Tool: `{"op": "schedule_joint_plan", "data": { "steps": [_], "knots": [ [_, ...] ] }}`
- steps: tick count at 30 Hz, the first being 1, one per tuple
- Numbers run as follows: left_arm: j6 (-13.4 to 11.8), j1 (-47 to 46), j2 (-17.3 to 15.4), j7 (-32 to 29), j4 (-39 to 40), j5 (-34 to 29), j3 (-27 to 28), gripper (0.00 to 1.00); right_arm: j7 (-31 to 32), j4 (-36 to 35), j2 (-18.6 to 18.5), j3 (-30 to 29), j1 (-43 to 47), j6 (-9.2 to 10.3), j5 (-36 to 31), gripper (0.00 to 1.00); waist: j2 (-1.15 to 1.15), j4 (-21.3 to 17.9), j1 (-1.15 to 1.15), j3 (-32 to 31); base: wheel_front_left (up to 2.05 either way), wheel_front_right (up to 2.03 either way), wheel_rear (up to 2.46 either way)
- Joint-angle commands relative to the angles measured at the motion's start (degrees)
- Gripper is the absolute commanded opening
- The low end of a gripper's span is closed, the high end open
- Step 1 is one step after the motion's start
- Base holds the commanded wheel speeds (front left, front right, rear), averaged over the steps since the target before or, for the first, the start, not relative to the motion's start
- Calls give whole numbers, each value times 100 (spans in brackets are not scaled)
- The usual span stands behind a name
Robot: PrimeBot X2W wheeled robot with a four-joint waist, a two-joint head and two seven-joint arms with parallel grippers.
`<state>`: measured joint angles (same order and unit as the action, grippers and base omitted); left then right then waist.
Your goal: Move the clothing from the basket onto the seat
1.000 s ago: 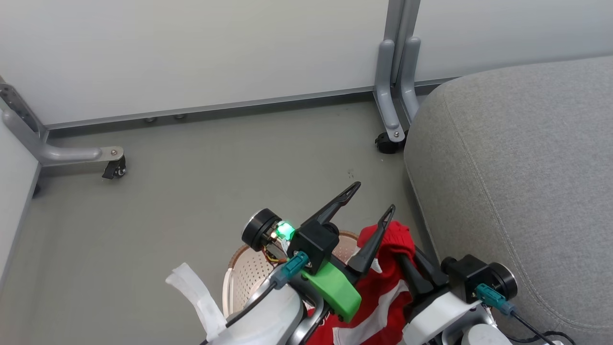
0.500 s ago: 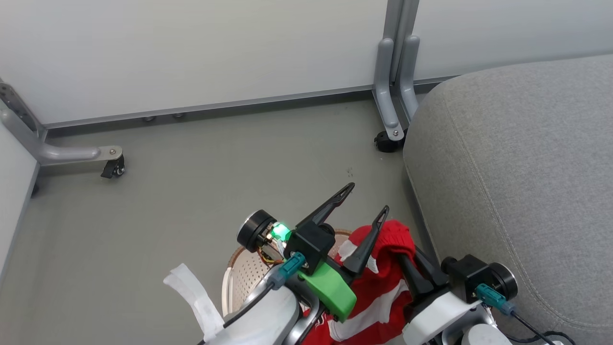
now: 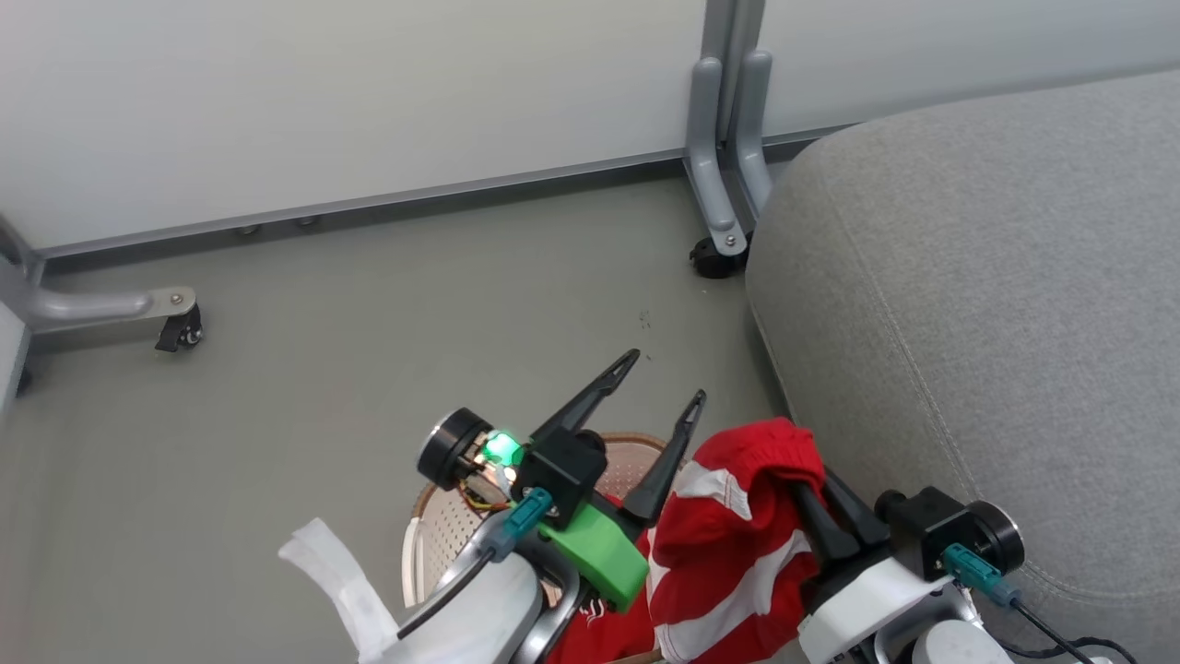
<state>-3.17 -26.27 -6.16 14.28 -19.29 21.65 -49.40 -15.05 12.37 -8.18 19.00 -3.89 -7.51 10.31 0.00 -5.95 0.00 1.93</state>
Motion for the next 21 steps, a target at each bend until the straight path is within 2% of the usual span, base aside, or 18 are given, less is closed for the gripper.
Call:
{"op": "schedule_joint_plan", "data": {
  "steps": [1,7,11,21],
  "knots": [
    [-64,104,-109,43,23,0,60,100,-19,-88,-44,-85,-68,4,-33,0,0,-325,0,181,0,0,0],
    [-236,265,-428,84,278,-19,336,100,-19,-440,-66,-325,-127,4,-93,0,0,-1061,0,513,0,0,0],
    [-171,365,-642,93,563,-137,437,100,-19,-732,-60,-569,-22,4,-136,0,0,-1505,0,713,0,0,0],
    [-152,650,-991,95,1028,-432,724,100,-19,-1302,-34,-1187,370,5,-198,0,0,-2185,0,1065,0,0,0]
  ]
}}
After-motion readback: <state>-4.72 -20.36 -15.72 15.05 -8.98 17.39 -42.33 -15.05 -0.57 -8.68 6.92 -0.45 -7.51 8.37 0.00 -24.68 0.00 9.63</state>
